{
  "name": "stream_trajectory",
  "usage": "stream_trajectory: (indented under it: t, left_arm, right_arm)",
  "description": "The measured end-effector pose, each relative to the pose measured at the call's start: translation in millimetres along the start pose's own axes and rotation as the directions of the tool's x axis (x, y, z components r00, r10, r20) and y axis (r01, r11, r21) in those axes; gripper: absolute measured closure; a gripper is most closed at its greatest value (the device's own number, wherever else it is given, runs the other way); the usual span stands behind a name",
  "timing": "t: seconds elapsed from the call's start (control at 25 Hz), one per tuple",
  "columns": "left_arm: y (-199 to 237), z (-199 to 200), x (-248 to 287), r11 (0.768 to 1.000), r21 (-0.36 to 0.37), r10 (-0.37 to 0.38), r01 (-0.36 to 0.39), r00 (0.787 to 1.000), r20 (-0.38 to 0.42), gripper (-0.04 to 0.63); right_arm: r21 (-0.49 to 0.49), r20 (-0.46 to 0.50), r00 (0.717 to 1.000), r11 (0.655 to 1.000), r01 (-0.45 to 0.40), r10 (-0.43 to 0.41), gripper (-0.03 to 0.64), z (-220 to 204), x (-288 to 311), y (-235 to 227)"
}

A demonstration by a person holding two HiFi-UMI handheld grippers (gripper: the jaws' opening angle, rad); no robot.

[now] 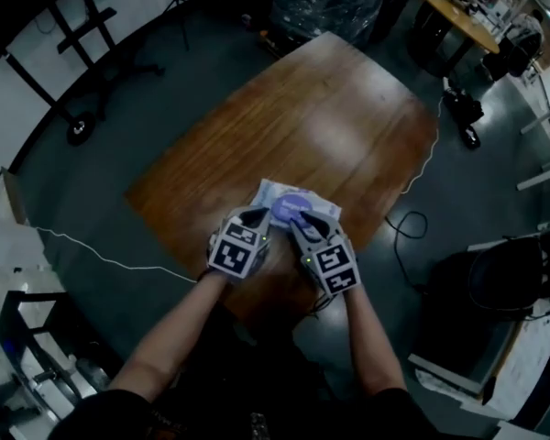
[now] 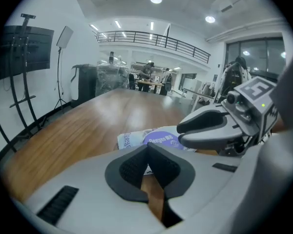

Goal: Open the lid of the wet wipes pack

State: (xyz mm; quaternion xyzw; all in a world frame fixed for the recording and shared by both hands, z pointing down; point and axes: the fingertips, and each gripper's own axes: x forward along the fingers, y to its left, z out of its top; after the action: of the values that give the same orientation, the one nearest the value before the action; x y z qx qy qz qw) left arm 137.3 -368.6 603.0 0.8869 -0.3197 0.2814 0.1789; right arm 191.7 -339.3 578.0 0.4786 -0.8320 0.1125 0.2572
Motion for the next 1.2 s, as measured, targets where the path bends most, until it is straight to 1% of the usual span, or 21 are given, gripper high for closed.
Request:
stream_trajectory:
  t: [0.04,0.12,0.28,0.52,0.76,0.84,0.92,1.08,1.2]
  left_arm:
    - [2.7,2.5,3.7,1.000,-0.003,0.014,-0.014,1.000,-0.006,0.603]
    - [9.7,0.0,9.5,0.999,-0.013,0.049,-0.049,0.998,-0.026,0.603]
    - [21.0,-12.7,21.6,0.994,-0.032,0.106,-0.109,0.991,-0.081,0.603]
    - [26.2,-23.2,33.4,0.988,-0.060,0.132,-0.141,0.982,-0.135,0.603]
    - [21.2,-32.4,44.5,0.990,-0.073,0.107,-0.120,0.980,-0.170,0.603]
    - [22.2,-33.2,46.4,0.990,-0.073,0.109,-0.123,0.980,-0.169,0.603]
    - [23.5,-32.4,47.1,0.990,-0.070,0.111,-0.124,0.980,-0.163,0.603]
    - [21.6,-36.5,47.9,0.991,-0.069,0.101,-0.115,0.978,-0.182,0.602]
    - [21.7,-36.8,48.1,0.991,-0.066,0.100,-0.113,0.979,-0.176,0.601]
  right_arm:
    - [-0.034,-0.010,1.000,0.999,-0.024,0.023,0.473,-1.1,5.8,-2.8]
    - [-0.107,-0.039,0.998,0.993,-0.057,0.053,0.425,-5.9,16.1,-4.5]
    - [-0.202,-0.084,0.991,0.972,-0.120,0.105,0.364,-13.6,28.5,-2.1]
    - [-0.326,-0.131,0.977,0.924,-0.200,0.166,0.354,-16.7,43.8,1.3]
    - [-0.451,-0.153,0.975,0.866,-0.215,0.163,0.345,-17.9,47.1,5.7]
    - [-0.461,-0.159,0.974,0.860,-0.220,0.163,0.334,-19.4,49.5,5.6]
    - [-0.448,-0.158,0.971,0.864,-0.230,0.177,0.334,-19.5,49.9,4.5]
    - [-0.388,-0.169,0.961,0.881,-0.269,0.219,0.344,-22.9,50.5,0.9]
    - [-0.327,-0.189,0.948,0.894,-0.307,0.256,0.345,-25.3,51.6,-2.5]
